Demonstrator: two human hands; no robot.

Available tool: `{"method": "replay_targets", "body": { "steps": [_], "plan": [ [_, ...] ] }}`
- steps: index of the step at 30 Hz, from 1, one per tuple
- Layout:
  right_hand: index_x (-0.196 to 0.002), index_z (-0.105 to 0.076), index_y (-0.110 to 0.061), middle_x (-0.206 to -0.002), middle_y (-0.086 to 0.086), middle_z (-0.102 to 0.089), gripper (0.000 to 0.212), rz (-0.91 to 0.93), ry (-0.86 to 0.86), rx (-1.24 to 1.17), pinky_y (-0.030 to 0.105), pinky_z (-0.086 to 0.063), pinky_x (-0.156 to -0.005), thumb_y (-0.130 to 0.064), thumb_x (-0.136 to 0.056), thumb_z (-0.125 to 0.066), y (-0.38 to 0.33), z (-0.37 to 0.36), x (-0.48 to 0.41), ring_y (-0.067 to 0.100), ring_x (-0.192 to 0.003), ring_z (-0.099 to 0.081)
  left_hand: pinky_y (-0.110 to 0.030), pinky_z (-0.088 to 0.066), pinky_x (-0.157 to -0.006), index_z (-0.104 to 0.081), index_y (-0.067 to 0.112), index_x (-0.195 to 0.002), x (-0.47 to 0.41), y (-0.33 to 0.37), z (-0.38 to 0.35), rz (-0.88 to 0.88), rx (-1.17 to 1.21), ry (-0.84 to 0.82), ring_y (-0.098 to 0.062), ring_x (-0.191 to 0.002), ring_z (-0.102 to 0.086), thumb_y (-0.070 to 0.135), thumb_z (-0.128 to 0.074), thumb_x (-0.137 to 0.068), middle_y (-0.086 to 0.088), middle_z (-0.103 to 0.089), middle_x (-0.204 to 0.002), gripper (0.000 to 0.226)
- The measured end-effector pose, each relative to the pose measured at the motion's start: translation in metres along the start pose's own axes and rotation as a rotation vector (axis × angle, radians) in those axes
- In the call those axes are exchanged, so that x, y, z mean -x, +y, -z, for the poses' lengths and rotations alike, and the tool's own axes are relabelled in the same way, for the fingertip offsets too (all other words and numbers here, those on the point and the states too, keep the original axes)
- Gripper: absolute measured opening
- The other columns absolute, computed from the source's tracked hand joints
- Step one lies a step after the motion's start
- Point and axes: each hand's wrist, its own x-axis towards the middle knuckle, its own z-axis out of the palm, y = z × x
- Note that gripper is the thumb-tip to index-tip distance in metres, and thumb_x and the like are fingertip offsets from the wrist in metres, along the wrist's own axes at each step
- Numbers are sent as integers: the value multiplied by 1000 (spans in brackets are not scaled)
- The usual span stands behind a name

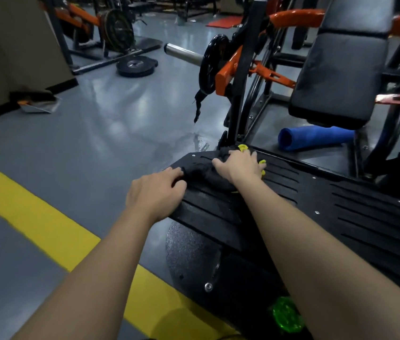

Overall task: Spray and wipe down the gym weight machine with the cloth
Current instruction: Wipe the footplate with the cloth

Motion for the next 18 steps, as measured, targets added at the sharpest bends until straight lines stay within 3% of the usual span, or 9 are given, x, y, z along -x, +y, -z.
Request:
{"method": "replay_targets", "body": {
  "steps": [6,11,18],
  "plan": [
    [-141,-57,-25,-153,12,-46,71,66,0,12,66,-20,-117,-71,-87,-48,-27,-15,-69,39,-149,-26,-37,-44,-95,-54,54,-133,-2,-4,-4,11,39,37,-21,-127,-57,51,-26,-80,21,-54,-145,60],
    [-132,-63,-25,-140,8,-58,69,95,2,11,61,-30,-113,-73,-84,-48,-34,-16,-86,37,-141,-40,-35,-43,-98,-54,56,-133,-5,-5,-4,28,51,33,-16,-132,-54,52,-26,-78,25,-49,-150,62],
    [-149,-49,-31,-162,4,-38,67,206,-66,-28,56,-24,-122,-65,-91,-50,-16,-7,-57,23,-158,-11,-36,-43,-98,-58,52,-130,0,-2,-2,38,65,31,-23,-126,-57,53,-27,-80,17,-59,-141,59]
  ]
}}
